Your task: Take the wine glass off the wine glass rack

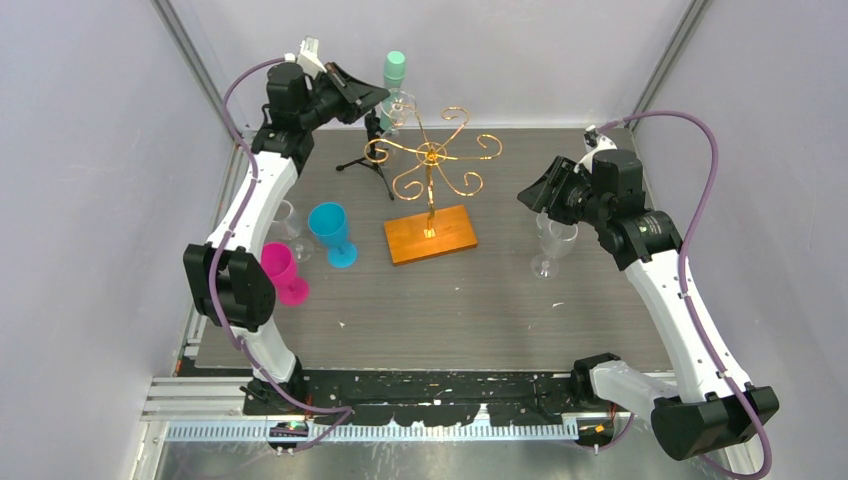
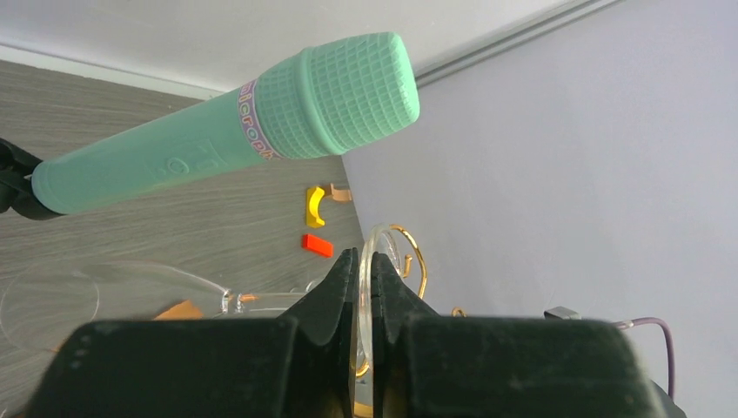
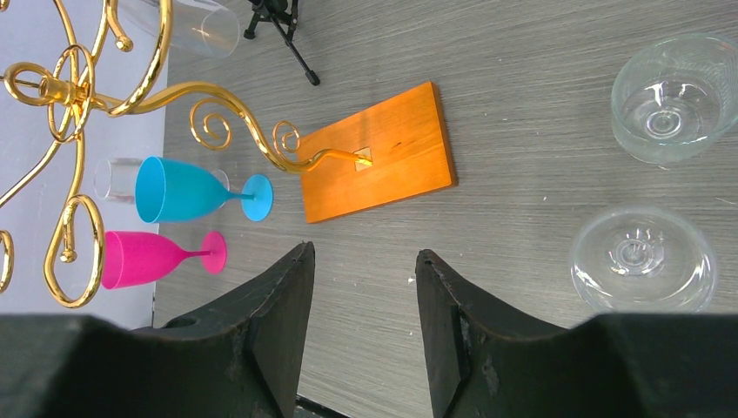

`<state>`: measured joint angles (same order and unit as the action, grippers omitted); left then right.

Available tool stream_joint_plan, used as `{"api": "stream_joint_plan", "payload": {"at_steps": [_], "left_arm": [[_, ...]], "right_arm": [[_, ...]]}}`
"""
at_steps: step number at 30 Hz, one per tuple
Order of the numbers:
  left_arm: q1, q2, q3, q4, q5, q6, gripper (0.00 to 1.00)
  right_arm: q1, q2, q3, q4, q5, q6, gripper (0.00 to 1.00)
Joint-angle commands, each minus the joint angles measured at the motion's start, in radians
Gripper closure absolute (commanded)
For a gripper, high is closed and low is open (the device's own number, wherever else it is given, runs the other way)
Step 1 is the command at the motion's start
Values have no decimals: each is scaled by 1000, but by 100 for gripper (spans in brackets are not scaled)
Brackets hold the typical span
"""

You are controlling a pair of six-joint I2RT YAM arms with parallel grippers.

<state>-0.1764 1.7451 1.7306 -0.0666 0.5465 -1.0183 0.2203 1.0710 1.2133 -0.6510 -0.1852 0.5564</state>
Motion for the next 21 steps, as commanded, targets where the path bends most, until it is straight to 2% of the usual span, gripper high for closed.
{"api": "stream_joint_plan", "payload": {"at_steps": [1,16,21], "left_arm": [[-3,-4,44,120,7,-21,100],[-45,7,71,83,110,-24,100],[-45,-34,43,49,103,8,100]], "right_arm": [[-2,-26,5,47,6,8,48],[-2,-27,8,46,7,7,48],[-2,-29,9,45,6,9,48]]}}
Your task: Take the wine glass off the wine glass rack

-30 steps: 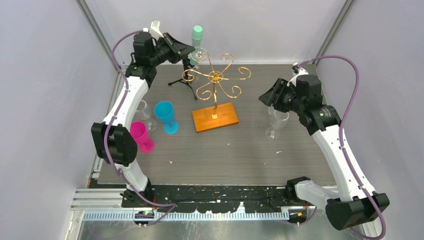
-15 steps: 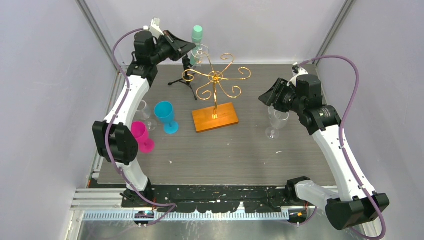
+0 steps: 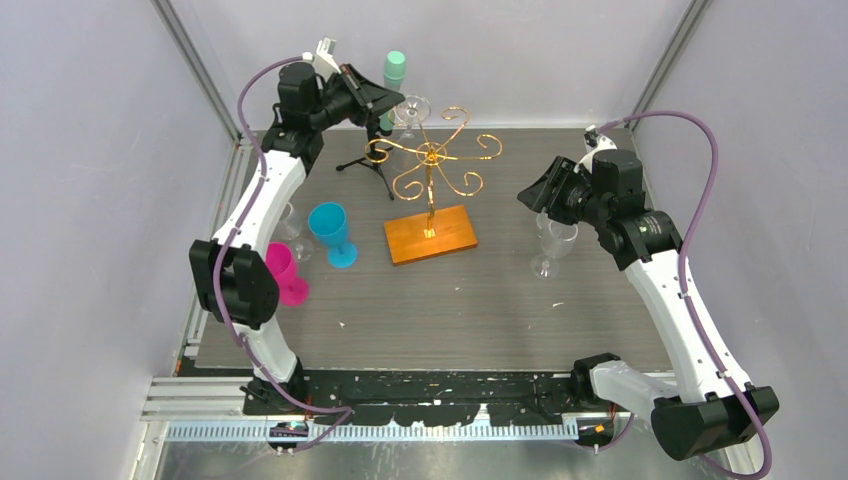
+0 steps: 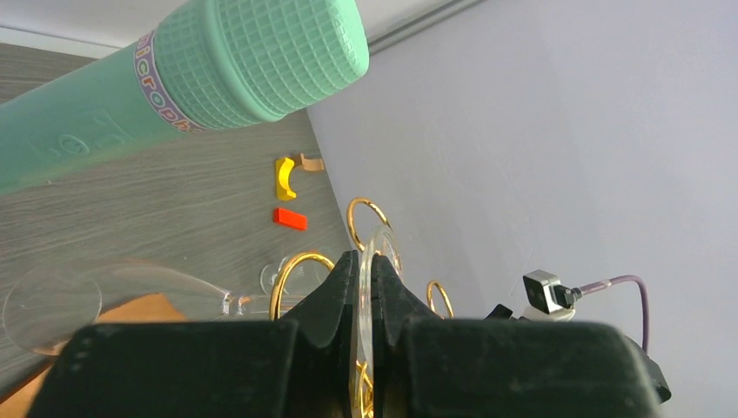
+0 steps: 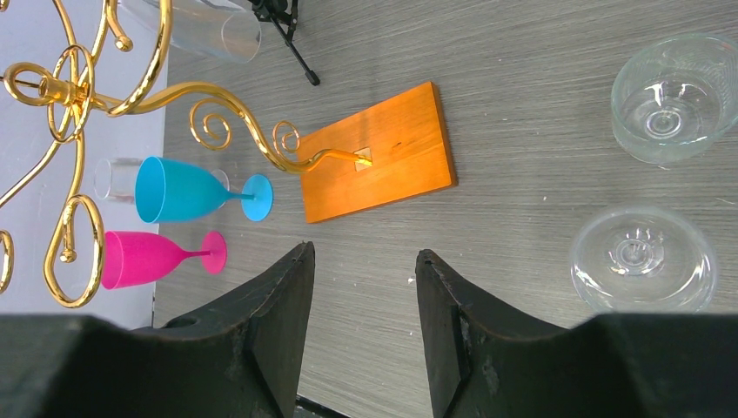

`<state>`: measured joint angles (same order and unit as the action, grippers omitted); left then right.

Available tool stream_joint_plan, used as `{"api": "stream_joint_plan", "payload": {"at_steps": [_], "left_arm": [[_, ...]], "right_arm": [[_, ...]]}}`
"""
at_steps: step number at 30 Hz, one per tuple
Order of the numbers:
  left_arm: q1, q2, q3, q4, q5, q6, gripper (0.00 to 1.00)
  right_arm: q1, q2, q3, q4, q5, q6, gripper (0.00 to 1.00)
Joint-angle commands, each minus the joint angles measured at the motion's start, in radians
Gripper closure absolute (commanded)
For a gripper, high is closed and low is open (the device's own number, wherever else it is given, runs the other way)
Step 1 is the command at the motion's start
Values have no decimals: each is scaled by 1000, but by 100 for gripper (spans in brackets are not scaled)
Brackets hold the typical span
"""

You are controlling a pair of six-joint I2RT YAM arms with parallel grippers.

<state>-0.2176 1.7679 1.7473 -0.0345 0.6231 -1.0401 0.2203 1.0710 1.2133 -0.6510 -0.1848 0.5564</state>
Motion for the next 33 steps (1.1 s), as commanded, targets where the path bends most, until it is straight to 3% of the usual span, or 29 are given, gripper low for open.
{"api": "stream_joint_plan", "payload": {"at_steps": [1,21,33], "left_arm": [[-3,-70,19,3,21,40,100],[55,-235,-57,-126,-20,154,100],[157,-352,-119,-184,-23,157,100]], "right_arm": [[-2,-29,9,45,5,9,48],[-2,-58,-5,57,-22,28,47],[-1,-95,-78,183,-139,55,36]]}}
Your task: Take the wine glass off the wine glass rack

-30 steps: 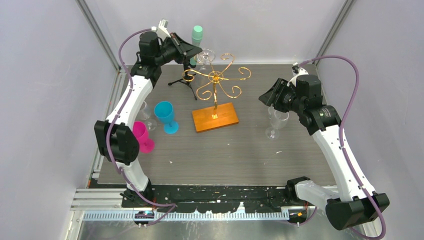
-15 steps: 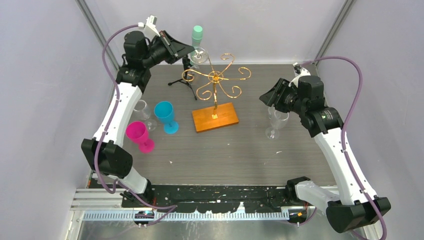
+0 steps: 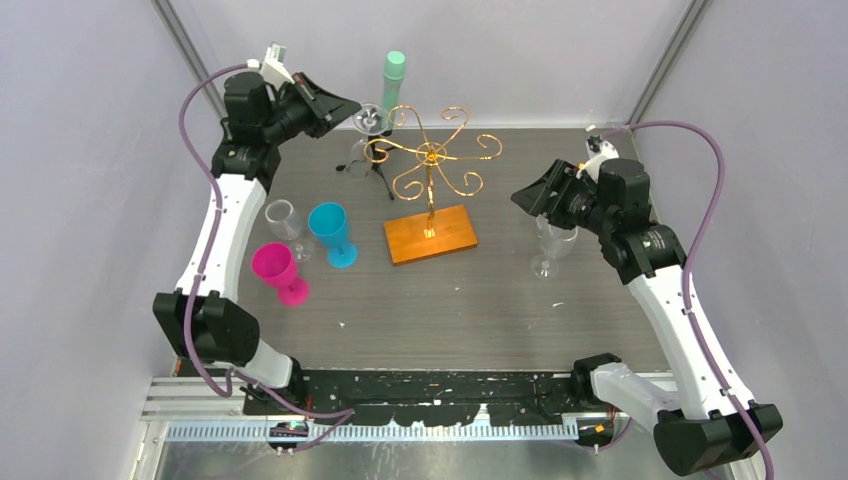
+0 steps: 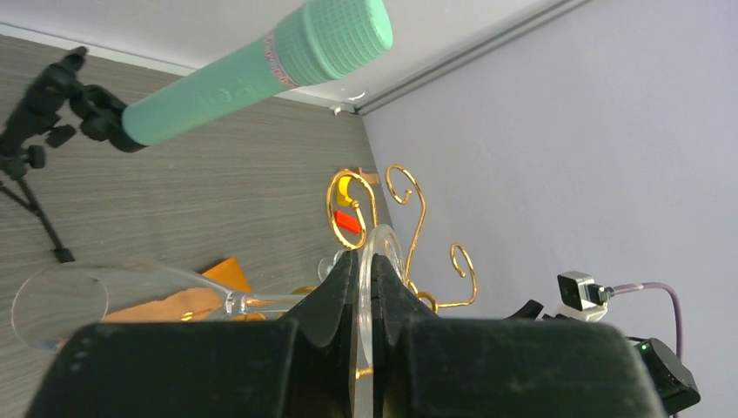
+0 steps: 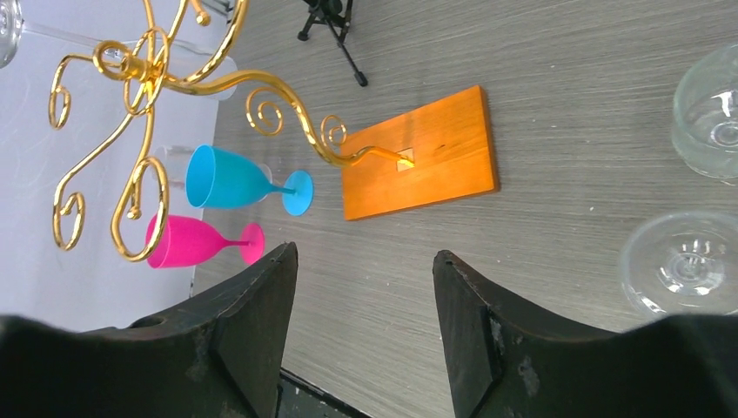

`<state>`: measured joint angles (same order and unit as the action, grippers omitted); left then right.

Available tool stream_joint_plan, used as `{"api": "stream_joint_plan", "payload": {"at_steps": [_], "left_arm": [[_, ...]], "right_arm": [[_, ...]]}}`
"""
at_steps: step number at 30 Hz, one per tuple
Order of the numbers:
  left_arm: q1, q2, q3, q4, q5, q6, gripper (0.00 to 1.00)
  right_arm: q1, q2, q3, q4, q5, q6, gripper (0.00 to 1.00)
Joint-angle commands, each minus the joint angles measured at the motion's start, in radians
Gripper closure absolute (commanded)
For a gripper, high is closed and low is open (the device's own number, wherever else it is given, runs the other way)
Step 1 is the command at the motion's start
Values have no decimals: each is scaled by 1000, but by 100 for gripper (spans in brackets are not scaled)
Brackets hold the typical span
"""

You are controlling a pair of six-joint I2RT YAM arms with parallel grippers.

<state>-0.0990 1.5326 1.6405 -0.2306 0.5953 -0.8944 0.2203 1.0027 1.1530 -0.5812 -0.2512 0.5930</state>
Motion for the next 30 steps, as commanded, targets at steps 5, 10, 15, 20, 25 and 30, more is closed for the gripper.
{"api": "stream_joint_plan", "payload": {"at_steps": [5,10,15,20,25,30], "left_arm": [[77,-217,-71,-38,-23,11,100],[94,-313,-118,-109,-42,16,100],[94,-403,-165,-198,6,13,100],[94,-515,-209,-271,63,-15,100],[93,-588,-305,-248,136,-91,100],[73,-646,-426,-173,211,-197,100]], "right_arm": [[6,-24,-70,242,-187,53,36],[77,-21,-98,329,-209,52,36],[230,-24,-137,471,-171,32,36],[395,-12,-186,718,-69,6,36],[580,64,-185,867,38,-116,36],[705,174,-163,1020,96,-189,36]]}}
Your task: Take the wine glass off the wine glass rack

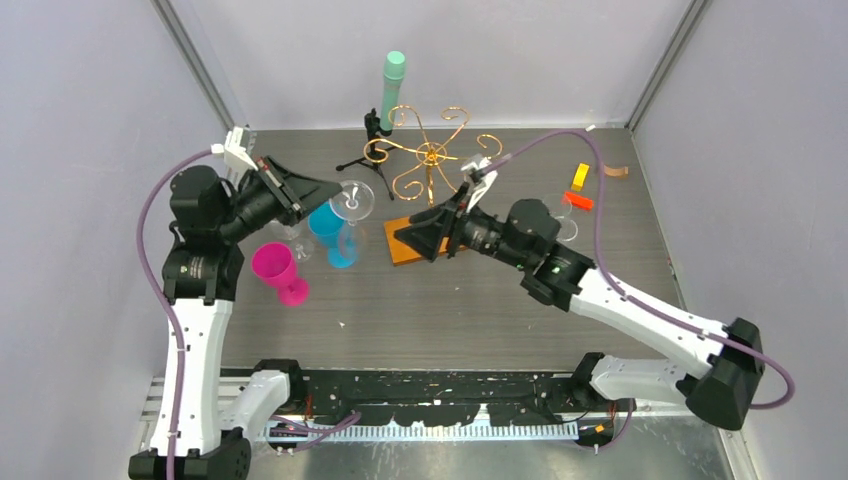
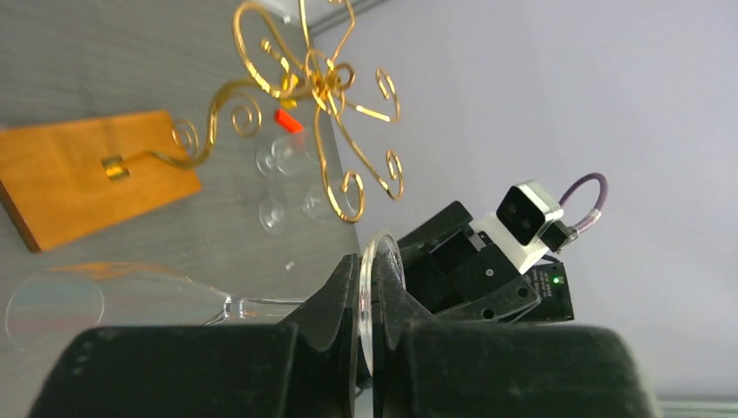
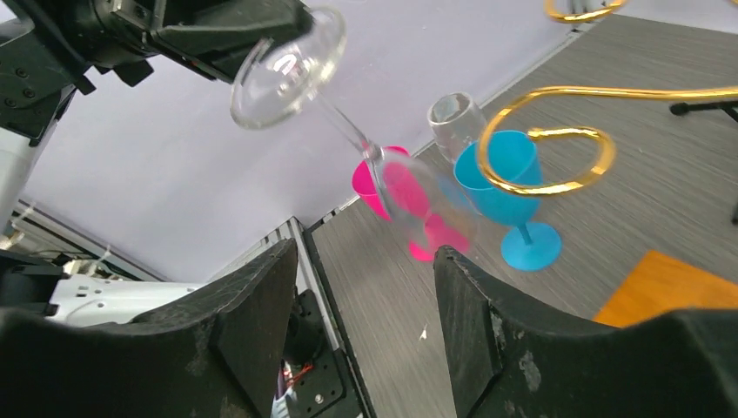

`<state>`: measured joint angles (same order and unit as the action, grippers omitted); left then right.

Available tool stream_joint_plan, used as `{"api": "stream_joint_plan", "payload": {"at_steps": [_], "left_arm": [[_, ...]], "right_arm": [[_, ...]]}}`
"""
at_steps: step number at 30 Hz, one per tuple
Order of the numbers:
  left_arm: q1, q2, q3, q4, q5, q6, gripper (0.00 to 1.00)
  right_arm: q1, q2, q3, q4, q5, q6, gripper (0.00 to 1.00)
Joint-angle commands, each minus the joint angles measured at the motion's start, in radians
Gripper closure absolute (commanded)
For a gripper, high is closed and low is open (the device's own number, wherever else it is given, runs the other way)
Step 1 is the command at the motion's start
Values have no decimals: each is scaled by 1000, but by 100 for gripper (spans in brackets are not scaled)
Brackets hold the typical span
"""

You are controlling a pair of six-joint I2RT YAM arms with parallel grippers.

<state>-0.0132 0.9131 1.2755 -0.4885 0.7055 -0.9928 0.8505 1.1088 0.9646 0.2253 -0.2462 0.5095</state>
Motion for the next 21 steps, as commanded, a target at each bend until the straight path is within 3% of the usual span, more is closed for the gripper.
{"api": "stream_joint_plan", "payload": {"at_steps": [1,7,15,21], "left_arm": [[-18,-36,-76,92,112,-117,100],[-49,-73,-133,166,166,-202,100],[-76,-70,-175,278,197,-305,100],[-81,-63,-174,302,205,-335,100]], "right_arm": [[88,97,30,222,106,-135,36],[160,171,27,295,153,-200,36],[179,213,17,396,106,-253,38],[179,224,23,418,114,-249,64]]}}
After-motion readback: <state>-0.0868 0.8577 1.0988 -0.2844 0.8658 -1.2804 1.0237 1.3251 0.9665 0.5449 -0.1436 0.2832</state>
